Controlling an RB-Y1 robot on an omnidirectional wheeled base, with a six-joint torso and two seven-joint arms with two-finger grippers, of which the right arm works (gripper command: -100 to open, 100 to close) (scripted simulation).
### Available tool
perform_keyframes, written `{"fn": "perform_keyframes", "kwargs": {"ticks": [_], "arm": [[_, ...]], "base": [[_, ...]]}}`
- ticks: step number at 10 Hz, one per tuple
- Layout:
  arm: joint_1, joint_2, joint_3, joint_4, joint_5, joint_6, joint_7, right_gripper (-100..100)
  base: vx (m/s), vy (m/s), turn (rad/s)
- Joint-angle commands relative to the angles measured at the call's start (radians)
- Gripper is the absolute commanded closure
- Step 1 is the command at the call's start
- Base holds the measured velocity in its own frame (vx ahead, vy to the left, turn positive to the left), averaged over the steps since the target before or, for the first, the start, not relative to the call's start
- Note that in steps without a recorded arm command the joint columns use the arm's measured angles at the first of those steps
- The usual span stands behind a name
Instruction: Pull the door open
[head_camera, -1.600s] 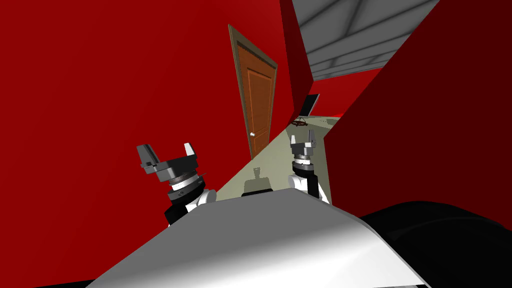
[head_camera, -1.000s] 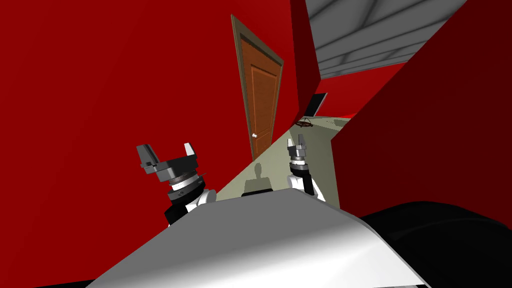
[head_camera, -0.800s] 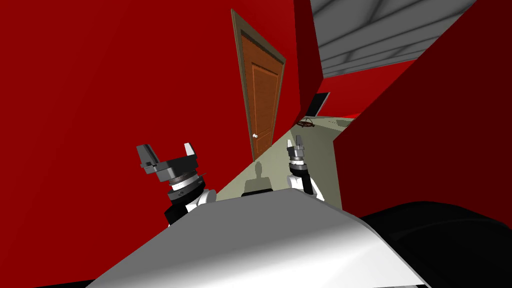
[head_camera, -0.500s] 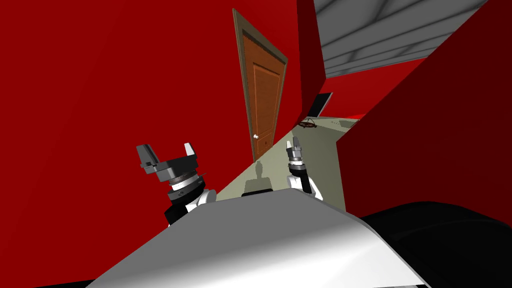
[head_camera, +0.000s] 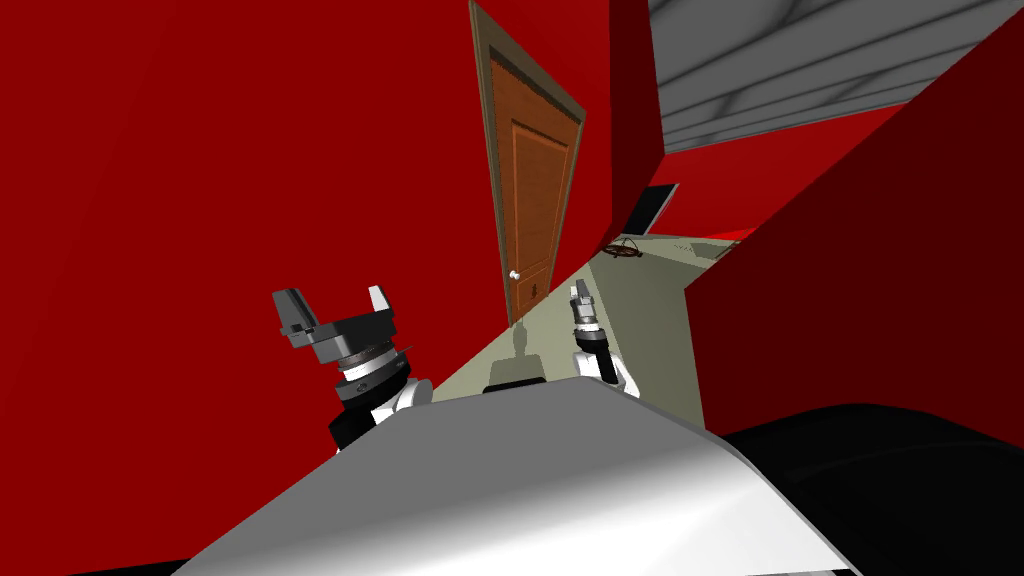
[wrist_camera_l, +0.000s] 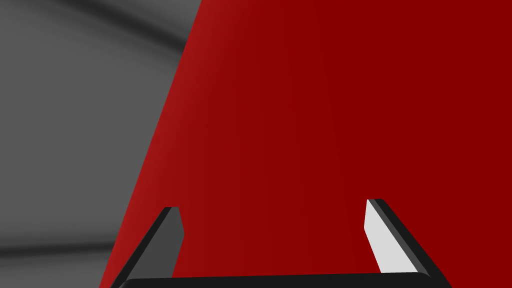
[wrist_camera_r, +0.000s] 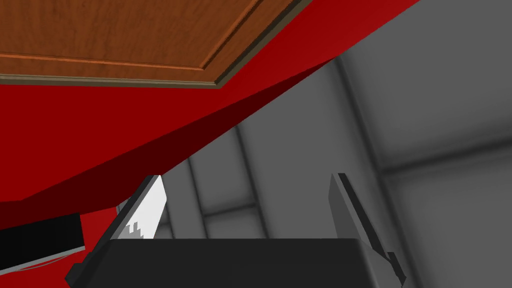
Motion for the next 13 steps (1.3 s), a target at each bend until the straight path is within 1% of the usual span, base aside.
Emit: {"fn": "perform_keyframes", "kwargs": {"ticks": [1, 13], "arm": [[-0.004, -0.004, -0.003, 0.031, 0.018, -0.011, 0.032, -100], [-0.076, -0.028, -0.031, 0.311, 0.160, -0.082, 0.281, -100]], "base": [[0.086, -0.026, 0.090], [0.096, -0.037, 0.079]]}}
